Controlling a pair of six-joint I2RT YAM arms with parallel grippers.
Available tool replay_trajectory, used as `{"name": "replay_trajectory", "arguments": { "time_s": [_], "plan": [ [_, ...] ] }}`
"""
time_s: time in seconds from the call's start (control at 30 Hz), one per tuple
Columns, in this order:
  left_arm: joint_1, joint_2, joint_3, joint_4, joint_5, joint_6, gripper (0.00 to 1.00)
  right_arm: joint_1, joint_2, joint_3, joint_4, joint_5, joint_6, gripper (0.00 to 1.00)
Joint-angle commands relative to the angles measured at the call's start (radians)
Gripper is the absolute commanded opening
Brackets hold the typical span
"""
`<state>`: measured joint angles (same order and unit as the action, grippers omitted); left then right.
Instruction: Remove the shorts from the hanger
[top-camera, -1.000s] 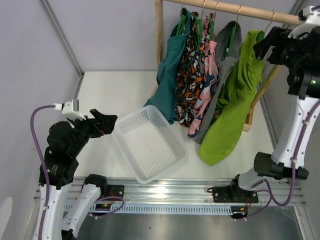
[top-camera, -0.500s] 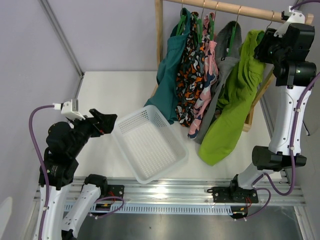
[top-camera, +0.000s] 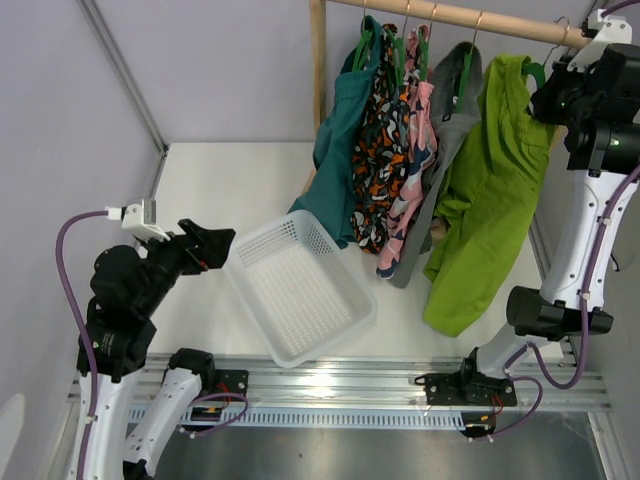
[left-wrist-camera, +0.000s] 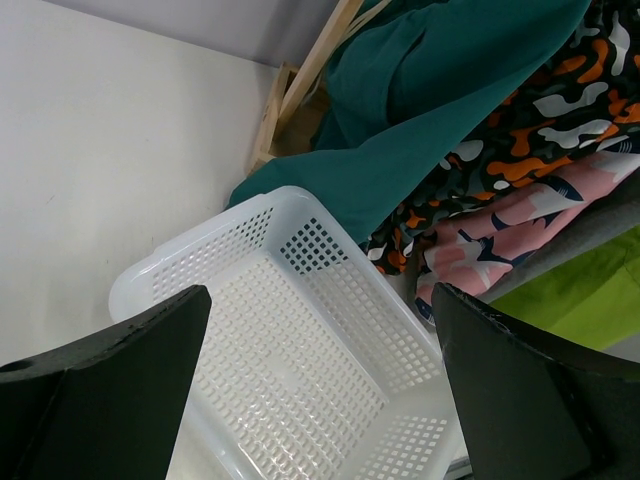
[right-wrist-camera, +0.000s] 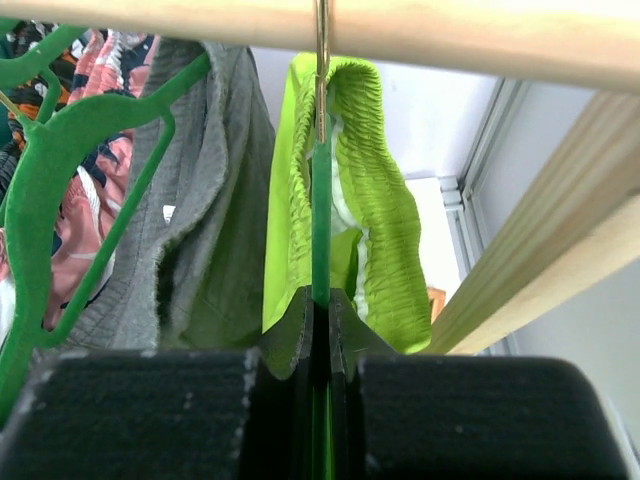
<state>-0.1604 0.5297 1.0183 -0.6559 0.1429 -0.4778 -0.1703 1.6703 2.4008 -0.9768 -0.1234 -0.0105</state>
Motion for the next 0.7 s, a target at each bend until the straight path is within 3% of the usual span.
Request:
{"name": "replay_trajectory", "arguments": {
  "time_s": [0.0, 0.27, 0.47, 0.67],
  "plan": [
    [0.009, -0.005, 0.014, 0.033, 0.04, 0.015, 0.99, -0.029, -0.053, 0.06, 0.105, -0.088, -0.032, 0.0],
    [0.009, 0.003, 0.014, 0.048, 0.078, 0.019, 0.99, -0.057, -0.228, -0.101, 0.239, -0.165, -0.101, 0.0],
    [0.009, 0.001, 0.011, 0.048, 0.116, 0.042, 0.99, -0.09, -0.331, -0.241, 0.187, -0.208, -0.196, 0.0],
    [0.009, 0.016, 0.022, 0.05, 0.213, 0.079, 0.99, -0.109, -0.48, -0.402, 0.055, -0.257, -0.445, 0.0]
  ]
}}
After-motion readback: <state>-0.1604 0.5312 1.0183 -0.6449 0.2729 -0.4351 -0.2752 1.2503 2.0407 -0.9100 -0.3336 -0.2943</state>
